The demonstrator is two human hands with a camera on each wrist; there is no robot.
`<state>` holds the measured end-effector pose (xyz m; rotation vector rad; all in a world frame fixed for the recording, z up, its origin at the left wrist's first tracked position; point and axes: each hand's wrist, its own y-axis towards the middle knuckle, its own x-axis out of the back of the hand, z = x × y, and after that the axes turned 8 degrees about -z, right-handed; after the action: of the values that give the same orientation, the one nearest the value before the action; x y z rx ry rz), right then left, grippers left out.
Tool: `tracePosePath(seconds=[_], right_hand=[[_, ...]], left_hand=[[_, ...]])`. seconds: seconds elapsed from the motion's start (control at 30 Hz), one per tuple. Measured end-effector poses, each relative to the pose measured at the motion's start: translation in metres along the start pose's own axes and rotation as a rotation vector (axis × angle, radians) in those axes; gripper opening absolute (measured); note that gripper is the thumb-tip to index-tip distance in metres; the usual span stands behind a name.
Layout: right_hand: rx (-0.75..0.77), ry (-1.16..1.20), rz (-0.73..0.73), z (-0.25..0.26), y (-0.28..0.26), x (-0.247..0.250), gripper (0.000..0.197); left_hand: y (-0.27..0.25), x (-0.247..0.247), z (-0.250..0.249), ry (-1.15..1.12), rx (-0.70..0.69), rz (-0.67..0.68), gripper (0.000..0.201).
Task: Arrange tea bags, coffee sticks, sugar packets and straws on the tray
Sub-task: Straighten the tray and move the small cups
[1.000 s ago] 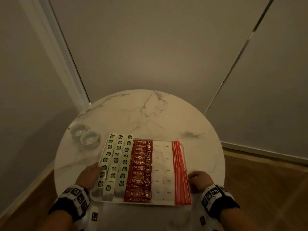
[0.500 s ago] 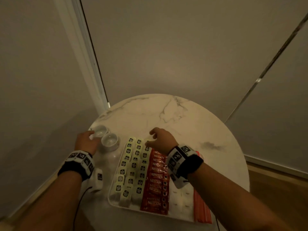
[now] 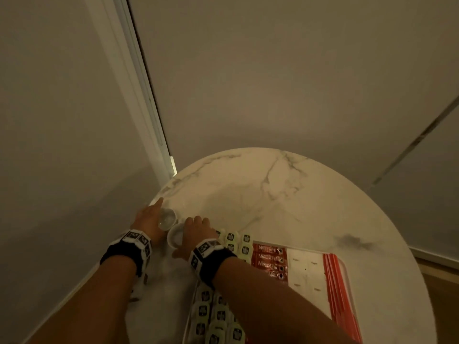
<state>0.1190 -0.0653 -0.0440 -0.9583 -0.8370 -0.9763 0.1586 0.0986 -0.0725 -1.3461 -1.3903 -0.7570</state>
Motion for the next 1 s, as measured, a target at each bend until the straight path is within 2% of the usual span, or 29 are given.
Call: tracePosePath(seconds=[0.07, 0.17, 0.27, 0.37, 0.47, 0.57, 0.73, 0.87, 1.0], right_hand=[[0.005, -0.005, 0.006, 0.003, 0.009, -0.003, 0.087], [0.017, 0.063, 0.024, 0.002, 0.014, -0.003, 0.083], [0.022, 0.159, -0.002, -0.011, 0.013, 0.014, 0.077], [0.005, 0.254, -0.059, -0.04, 0.016, 0.049, 0.074], [-0.039, 0.328, -0.055, -0.084, 0.02, 0.087, 0.079], [-0.077, 0.236, -0.048, -0.135, 0.013, 0.117, 0.081], [-0.137, 0.066, -0.019, -0.201, -0.005, 0.13, 0.08], [-0.161, 0.002, 0.038, -0.227, -0.016, 0.121, 0.078], [-0.172, -0.018, 0.048, -0.241, -0.027, 0.106, 0.076]], left_hand=[[0.005, -0.004, 0.002, 0.015, -0.015, 0.032, 0.091], [0.003, -0.003, 0.003, -0.011, -0.026, -0.014, 0.076], [0.001, 0.008, -0.004, -0.016, 0.04, 0.008, 0.088], [0.005, 0.017, -0.025, -0.038, -0.018, -0.018, 0.093], [0.01, 0.025, -0.072, -0.058, -0.079, -0.033, 0.102], [0.005, 0.028, -0.138, -0.026, -0.133, -0.035, 0.092], [-0.007, 0.005, -0.222, 0.042, -0.264, 0.093, 0.083], [-0.02, -0.026, -0.251, 0.12, -0.301, 0.184, 0.082], [-0.03, -0.048, -0.255, 0.149, -0.335, 0.233, 0.075]])
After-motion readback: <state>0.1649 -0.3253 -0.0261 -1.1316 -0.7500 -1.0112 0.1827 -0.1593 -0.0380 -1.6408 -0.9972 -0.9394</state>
